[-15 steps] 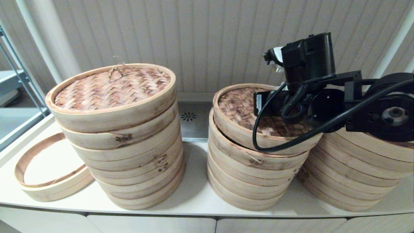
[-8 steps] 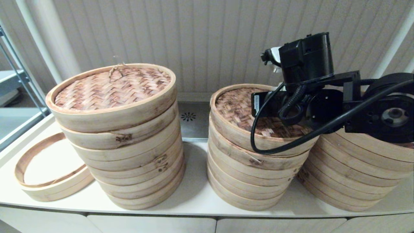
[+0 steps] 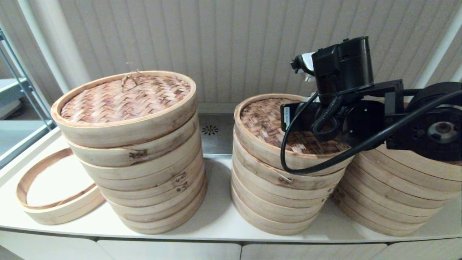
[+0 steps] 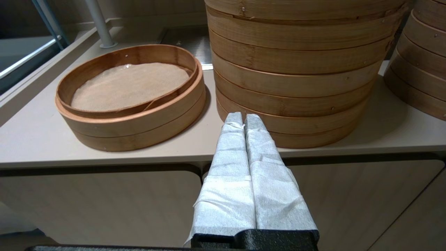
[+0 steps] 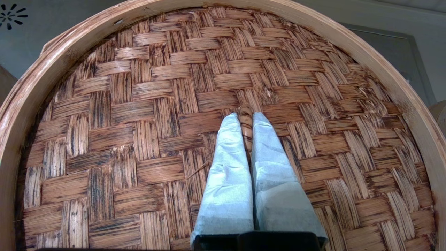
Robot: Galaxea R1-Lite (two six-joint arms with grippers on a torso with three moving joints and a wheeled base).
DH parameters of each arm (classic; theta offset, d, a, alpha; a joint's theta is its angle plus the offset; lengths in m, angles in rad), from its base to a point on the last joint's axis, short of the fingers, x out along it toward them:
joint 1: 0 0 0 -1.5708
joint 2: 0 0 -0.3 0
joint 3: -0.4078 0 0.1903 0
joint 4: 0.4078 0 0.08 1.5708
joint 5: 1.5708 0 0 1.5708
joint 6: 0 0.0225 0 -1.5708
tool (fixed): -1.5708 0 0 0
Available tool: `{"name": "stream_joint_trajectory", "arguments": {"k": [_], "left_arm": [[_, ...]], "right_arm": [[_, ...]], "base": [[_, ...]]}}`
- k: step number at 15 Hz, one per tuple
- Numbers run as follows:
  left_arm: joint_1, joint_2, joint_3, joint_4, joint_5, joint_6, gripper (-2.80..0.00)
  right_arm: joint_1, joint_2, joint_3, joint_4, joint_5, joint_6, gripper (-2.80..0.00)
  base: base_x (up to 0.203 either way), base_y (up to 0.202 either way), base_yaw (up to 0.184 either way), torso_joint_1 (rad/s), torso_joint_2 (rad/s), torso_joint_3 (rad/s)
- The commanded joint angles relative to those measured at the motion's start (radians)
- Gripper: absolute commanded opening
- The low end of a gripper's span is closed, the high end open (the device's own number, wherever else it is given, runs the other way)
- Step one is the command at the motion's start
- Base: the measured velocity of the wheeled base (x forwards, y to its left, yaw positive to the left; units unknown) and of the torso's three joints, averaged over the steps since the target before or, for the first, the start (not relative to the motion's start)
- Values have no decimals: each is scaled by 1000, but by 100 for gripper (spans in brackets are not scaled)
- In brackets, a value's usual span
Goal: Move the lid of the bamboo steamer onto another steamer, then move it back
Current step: Put the steamer, then pick up the steamer
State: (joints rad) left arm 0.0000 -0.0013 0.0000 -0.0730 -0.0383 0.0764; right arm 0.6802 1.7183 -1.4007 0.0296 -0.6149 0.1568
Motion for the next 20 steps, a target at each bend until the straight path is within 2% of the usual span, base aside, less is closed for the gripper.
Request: {"name": "stream_joint_trajectory", "arguments": {"k": [1,2,9,13,14,17,20], "left_arm": [[0,0,34,-1,0,0,-280],[0,0,35,-1,0,0,-280],[0,0,35,-1,0,0,-280],[0,0,35,-1,0,0,-280],[0,0,35,-1,0,0,-280],[0,0,35,-1,0,0,-280],[0,0,32,-1,0,0,-280]], "right_arm": [[2,0,6,-14,-7,-3,-280],[2,0,21,-31,-10,-10,0],[-3,-114,30,-72,-14,-120,0],[-11,-376,112,-65,-45,-215,0],[-14,-460,142,-61,-63,-254,-280],[-28,-674,178,-13,-116,-340,-280],[-59,-855,165,170,-174,-366,-280]], "base": [[0,0,0,0,0,0],[0,0,0,0,0,0],[0,0,0,0,0,0],[0,0,0,0,0,0],[0,0,0,0,0,0],[0,0,0,0,0,0],[0,0,0,0,0,0]]}}
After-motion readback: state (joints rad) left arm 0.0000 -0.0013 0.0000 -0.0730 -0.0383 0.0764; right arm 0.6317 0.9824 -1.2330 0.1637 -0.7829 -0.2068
